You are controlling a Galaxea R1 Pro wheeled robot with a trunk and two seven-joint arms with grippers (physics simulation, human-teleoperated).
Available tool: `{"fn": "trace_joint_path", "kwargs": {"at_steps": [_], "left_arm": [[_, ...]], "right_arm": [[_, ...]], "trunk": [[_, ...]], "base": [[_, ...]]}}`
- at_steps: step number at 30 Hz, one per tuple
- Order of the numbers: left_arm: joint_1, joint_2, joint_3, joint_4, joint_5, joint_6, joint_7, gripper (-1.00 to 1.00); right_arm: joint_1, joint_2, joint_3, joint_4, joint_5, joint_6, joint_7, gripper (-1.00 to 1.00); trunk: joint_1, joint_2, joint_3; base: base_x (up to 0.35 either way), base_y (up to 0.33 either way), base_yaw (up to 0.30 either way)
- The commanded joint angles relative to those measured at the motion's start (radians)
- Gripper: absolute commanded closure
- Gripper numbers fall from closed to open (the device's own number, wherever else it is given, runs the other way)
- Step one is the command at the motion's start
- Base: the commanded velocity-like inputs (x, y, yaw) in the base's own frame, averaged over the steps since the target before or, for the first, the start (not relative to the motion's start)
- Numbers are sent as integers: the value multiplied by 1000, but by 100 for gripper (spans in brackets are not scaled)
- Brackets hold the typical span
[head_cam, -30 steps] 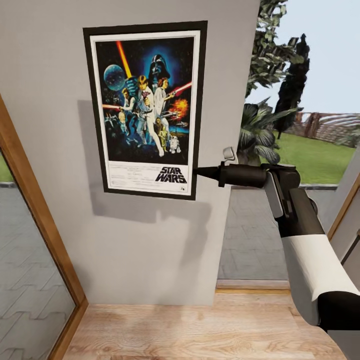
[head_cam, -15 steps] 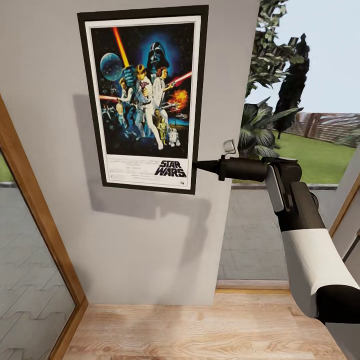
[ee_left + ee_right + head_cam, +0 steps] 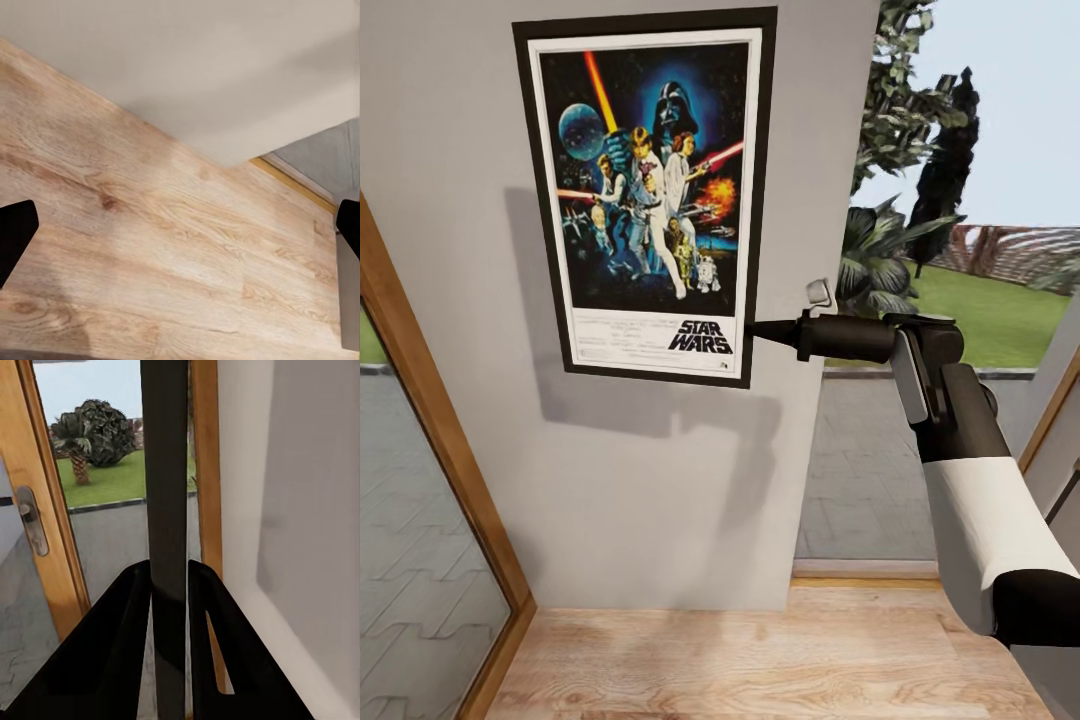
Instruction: Pick up the poster from the kitchen countertop and hang it on one of the wall nails in the kitchen.
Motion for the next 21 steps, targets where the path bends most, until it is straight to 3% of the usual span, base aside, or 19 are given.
{"fn": "trace_joint_path", "kwargs": {"at_steps": [1, 21], "left_arm": [[-1, 1, -9, 1, 6, -7, -2, -100], [-1, 3, -9, 1, 6, -7, -2, -100]], "right_arm": [[-1, -1, 1, 0, -7, 9, 1, 100], [0, -1, 6, 1, -7, 4, 2, 100]], "trunk": [[1, -2, -2], [1, -2, -2]], "base": [[0, 0, 0], [0, 0, 0]]}}
